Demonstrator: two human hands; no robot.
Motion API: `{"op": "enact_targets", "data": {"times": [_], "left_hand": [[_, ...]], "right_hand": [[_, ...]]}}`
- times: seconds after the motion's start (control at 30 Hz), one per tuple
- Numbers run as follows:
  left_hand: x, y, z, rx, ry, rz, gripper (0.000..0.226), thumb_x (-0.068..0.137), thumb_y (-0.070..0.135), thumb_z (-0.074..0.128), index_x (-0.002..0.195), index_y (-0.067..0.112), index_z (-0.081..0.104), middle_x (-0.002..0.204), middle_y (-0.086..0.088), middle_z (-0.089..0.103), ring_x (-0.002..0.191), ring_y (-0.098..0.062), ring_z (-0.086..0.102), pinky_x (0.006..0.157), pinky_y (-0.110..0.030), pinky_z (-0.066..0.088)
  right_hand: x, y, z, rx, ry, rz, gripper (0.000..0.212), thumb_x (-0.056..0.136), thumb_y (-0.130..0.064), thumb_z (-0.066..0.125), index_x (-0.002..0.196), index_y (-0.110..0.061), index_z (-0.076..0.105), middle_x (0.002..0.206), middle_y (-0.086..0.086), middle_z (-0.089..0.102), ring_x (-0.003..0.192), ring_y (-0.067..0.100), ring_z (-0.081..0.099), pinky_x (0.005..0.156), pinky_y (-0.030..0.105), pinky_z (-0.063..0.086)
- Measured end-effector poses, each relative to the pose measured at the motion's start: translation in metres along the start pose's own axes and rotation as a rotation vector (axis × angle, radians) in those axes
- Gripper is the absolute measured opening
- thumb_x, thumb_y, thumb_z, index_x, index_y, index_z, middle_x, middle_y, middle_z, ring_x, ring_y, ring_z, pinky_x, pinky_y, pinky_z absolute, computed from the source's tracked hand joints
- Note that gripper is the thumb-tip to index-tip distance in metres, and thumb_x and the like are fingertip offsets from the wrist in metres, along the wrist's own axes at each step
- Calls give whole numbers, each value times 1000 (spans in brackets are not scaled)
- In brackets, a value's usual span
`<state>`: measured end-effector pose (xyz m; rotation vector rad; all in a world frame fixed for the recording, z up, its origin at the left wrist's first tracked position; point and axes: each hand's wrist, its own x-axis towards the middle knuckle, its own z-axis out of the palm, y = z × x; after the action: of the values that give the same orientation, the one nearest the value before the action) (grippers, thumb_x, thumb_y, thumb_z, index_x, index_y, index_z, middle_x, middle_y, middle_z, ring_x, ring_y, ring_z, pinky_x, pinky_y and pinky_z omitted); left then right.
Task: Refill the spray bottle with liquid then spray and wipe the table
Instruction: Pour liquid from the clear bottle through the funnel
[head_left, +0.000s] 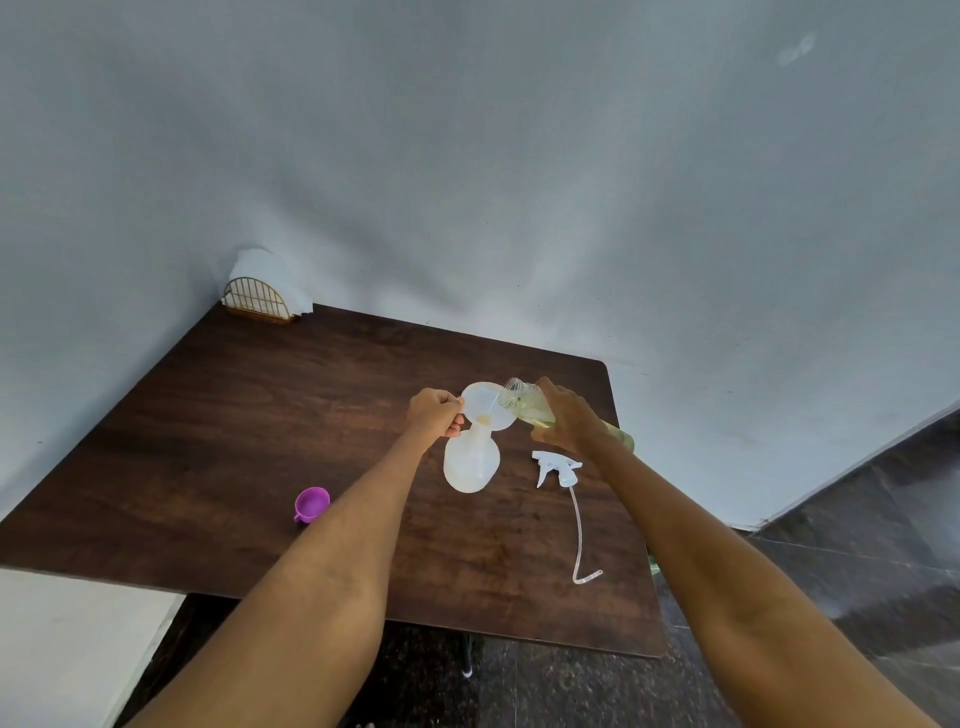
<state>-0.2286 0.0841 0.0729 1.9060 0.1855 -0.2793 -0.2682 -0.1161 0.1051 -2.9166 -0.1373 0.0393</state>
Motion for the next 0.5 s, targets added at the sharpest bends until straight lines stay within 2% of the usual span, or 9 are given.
{"op": "enact_targets", "data": {"times": [0.17, 0.27, 0.37, 0.5], "left_hand": [[-2, 0, -2, -29, -20, -7, 20, 92, 13, 56, 92, -3, 67, 65, -5, 59, 54, -11, 56, 67, -27, 56], [-3, 0, -1, -24, -18, -5, 20, 92, 13, 56, 93, -3, 67, 70, -8, 61, 55, -11, 56, 69, -28, 56], [-3, -1, 0, -33, -21, -11, 20, 92, 13, 56, 93, -4, 67, 66, -6, 59, 55, -11, 56, 71, -29, 57], [-3, -1, 0, -24, -19, -7, 20, 92, 13, 56, 93, -3, 67, 68, -6, 59, 55, -11, 56, 67, -27, 56]], "right_hand": [[1, 0, 1, -13, -6, 8, 63, 70, -23, 72, 124, -9, 41, 108, 14, 60, 92, 33, 59, 80, 37, 48], [2, -1, 1, -8, -6, 13, 64, 70, -24, 72, 124, -9, 41, 108, 15, 60, 92, 33, 59, 81, 39, 49], [1, -2, 1, -6, -8, 15, 64, 70, -24, 72, 123, -9, 41, 106, 15, 60, 91, 33, 59, 80, 40, 50], [1, -2, 2, 1, -15, 13, 64, 70, -24, 73, 124, -10, 41, 107, 14, 60, 92, 32, 59, 81, 41, 50]]}}
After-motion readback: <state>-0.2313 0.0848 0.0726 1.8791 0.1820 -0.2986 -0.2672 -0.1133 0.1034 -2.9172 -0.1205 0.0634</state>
